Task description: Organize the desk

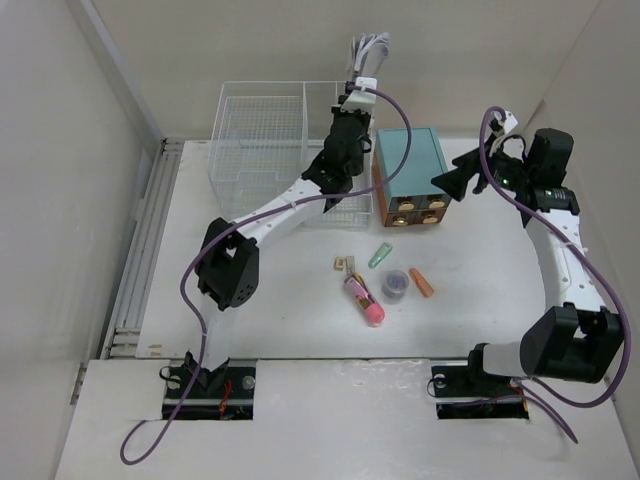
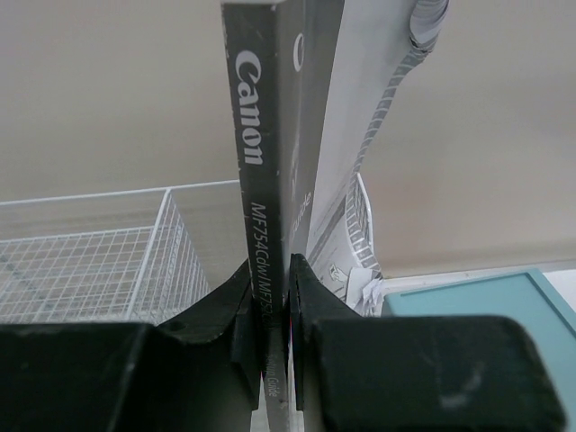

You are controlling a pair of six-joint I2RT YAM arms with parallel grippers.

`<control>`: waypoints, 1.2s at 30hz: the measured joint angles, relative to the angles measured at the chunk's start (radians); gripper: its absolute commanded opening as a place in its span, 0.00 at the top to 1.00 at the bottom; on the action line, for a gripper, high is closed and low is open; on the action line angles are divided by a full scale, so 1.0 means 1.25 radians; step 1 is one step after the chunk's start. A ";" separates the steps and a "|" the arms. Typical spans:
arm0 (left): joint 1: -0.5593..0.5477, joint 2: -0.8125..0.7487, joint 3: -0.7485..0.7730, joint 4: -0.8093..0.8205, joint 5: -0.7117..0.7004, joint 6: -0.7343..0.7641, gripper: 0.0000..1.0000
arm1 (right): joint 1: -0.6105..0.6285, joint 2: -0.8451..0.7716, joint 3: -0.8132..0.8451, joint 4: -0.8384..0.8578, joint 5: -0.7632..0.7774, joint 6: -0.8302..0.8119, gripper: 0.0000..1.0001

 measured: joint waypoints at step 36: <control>0.028 0.077 -0.270 0.322 0.055 -0.102 0.95 | -0.020 0.017 0.000 0.000 -0.029 0.000 0.00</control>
